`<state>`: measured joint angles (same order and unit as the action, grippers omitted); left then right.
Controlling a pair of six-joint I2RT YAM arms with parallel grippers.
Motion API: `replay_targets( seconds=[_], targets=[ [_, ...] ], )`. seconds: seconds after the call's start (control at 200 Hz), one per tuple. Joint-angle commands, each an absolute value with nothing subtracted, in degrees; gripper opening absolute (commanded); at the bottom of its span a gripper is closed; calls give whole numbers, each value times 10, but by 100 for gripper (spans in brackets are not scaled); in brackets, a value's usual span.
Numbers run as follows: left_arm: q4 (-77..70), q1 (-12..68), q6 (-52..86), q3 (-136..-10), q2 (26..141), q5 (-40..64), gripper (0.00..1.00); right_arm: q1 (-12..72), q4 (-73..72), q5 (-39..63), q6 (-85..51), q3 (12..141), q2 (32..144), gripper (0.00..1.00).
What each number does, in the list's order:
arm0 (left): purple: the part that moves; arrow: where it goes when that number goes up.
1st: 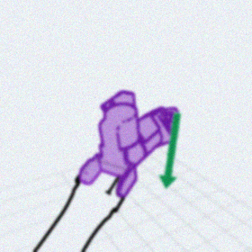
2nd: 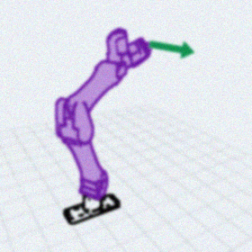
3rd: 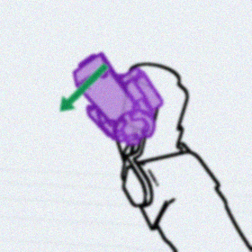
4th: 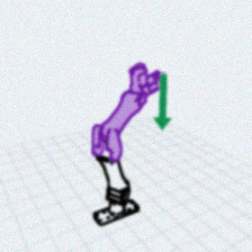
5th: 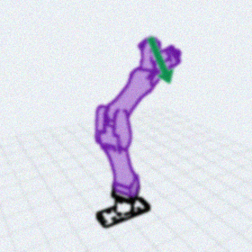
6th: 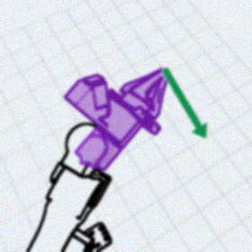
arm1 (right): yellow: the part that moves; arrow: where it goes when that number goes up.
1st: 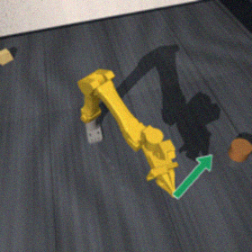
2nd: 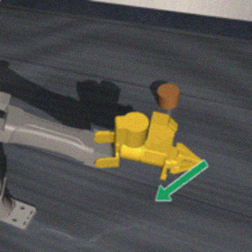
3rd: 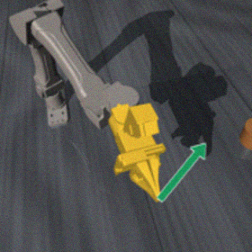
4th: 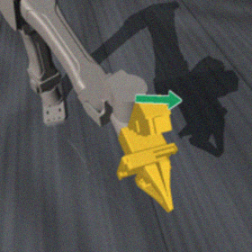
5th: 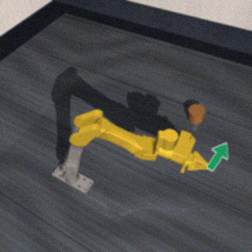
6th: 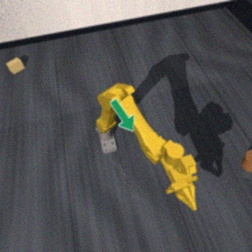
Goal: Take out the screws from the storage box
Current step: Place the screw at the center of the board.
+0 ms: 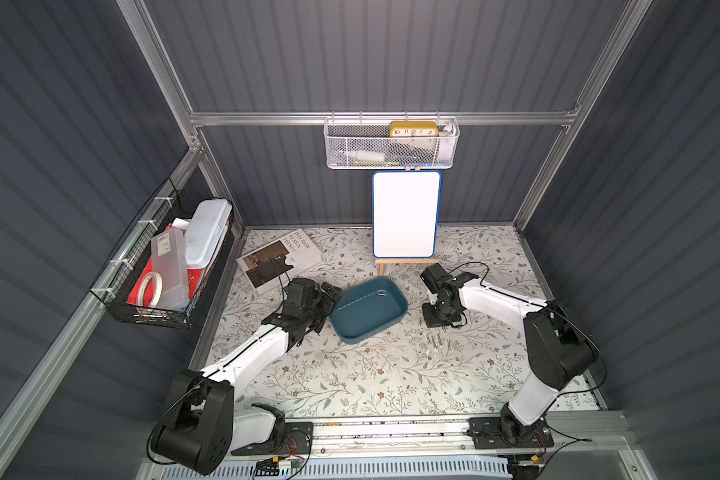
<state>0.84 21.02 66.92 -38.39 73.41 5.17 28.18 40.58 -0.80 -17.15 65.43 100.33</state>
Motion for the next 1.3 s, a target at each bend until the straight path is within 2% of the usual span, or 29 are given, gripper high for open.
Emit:
replay_targets(
  seconds=[0.0, 0.33, 0.76, 0.886, 1.106, 1.291],
  targets=[
    [2, 213, 657, -388, 732, 65, 99, 292, 402, 2, -175, 681, 1026, 7],
    [-1, 214, 662, -383, 726, 68, 99, 303, 408, -14, -175, 684, 1072, 9],
    [-8, 215, 656, -382, 732, 69, 99, 306, 413, -17, -180, 683, 1051, 27],
    [-4, 215, 646, -388, 733, 64, 99, 306, 429, -33, -171, 700, 1005, 28],
    [-4, 215, 640, -392, 736, 55, 99, 311, 406, 9, -79, 729, 919, 37],
    [-18, 215, 643, -385, 738, 62, 99, 366, 407, -8, 23, 807, 958, 44]
  ],
)
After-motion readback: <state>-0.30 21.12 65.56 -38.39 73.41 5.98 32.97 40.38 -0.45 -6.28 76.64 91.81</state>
